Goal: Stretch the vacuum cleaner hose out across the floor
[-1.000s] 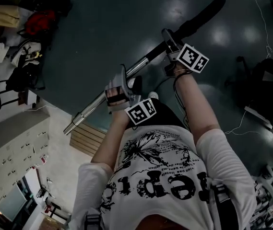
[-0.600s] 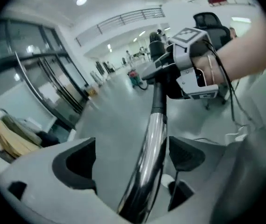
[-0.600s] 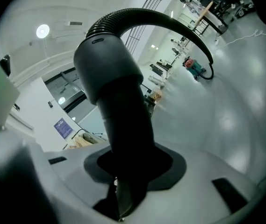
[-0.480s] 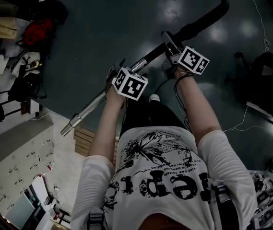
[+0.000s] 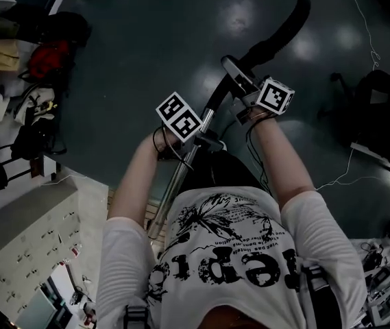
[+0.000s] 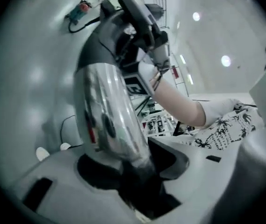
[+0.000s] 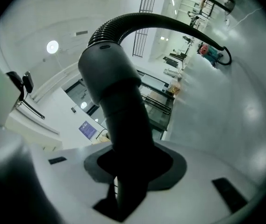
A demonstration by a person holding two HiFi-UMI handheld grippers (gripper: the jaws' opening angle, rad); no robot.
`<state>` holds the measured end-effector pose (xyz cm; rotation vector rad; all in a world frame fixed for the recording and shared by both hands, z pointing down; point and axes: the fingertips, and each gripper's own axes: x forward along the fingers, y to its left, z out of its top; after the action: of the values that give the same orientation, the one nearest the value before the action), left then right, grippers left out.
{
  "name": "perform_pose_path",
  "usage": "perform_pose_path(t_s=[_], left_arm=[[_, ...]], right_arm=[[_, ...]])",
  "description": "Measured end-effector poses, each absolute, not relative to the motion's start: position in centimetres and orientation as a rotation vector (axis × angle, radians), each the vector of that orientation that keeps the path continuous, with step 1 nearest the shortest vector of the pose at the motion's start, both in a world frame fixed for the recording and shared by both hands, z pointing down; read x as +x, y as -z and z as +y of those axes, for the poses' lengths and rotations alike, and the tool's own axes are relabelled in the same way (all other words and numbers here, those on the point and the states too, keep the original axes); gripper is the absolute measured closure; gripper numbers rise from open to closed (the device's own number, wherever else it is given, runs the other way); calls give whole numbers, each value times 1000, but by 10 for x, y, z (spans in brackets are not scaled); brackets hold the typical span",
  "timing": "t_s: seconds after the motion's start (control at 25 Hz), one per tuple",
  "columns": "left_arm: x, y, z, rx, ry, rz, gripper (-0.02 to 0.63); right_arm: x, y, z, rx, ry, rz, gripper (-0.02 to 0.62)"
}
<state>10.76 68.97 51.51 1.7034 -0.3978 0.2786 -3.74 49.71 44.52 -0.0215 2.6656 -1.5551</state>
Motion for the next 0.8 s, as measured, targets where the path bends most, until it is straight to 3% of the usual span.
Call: perform_pose_path(t_s=[0.04,0.2,0.4,0.52,0.6,0.8], left_arm=[[117,-511,688,1728,-223,-378,424],[126,-514,681,1676,-58,-416,473],[137,-532,690,1690,-167,-502,486],[146,-524,695,1666,-31,-474,485],[145,-522,696,1608,13,-527,531],[125,-539,719,1612,-236,-817,535]], right_arm=[[-36,-444,498,-10,1556,2651,479],[-22,-446,498,-6,1560,2600,477],[-7,-442,506,34,1579,2524,477],[5,-445,512,42,1631,2432,477],[12,-448,514,31,1673,2356,477],[15,-443,533,31,1711,2186,508]])
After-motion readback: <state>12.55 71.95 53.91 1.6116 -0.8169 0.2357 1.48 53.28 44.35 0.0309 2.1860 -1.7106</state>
